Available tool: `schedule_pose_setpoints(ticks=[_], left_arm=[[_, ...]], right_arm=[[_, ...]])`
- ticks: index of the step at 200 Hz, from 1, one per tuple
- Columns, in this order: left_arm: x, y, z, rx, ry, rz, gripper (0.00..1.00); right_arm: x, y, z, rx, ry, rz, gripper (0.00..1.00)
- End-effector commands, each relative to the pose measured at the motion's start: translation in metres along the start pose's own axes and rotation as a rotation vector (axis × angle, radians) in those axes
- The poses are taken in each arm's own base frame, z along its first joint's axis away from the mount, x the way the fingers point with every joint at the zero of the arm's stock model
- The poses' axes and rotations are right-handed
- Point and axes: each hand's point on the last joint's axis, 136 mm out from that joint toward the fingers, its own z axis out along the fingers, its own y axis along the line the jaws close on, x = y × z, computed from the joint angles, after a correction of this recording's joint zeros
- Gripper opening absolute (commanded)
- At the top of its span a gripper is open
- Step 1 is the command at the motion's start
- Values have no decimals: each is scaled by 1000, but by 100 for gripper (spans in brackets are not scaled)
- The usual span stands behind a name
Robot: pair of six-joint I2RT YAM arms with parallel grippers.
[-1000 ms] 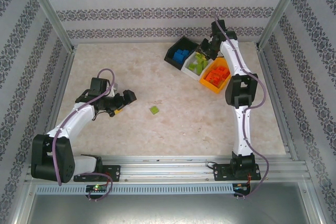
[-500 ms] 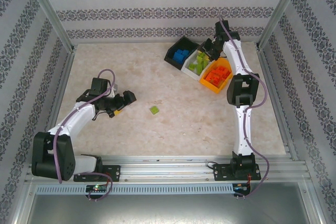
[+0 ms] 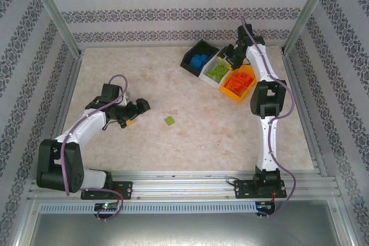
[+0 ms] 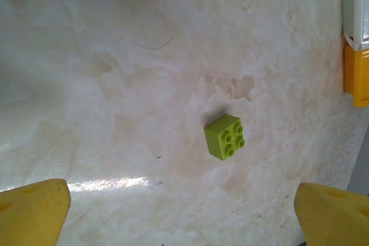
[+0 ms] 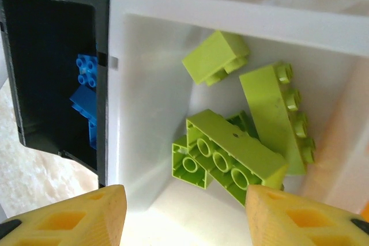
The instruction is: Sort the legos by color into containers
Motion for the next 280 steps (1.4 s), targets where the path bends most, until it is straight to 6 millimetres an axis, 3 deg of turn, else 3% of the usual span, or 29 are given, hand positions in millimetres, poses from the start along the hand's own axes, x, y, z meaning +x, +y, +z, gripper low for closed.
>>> schedule_pose_setpoints(ticks=[1,59,143,210,280], left_arm=[[-9,-14,0,41,-16,22,100],[-10,-17,4,65,-12,24,100],[-10,-25,9,94,-6,32,100],[-11,-30,12,105,-2,42,100],[-7,-29,4,97,-17,54,100]], right_arm=[[3,29,-45,-77,-51,-68,58],[46,43,-81,-98,-40,-183,59],[126,25,-111,-112,14,-284,63],[188,12,-108,-89,103,-362,64],[258,16,-79,-24,231,-486,69]])
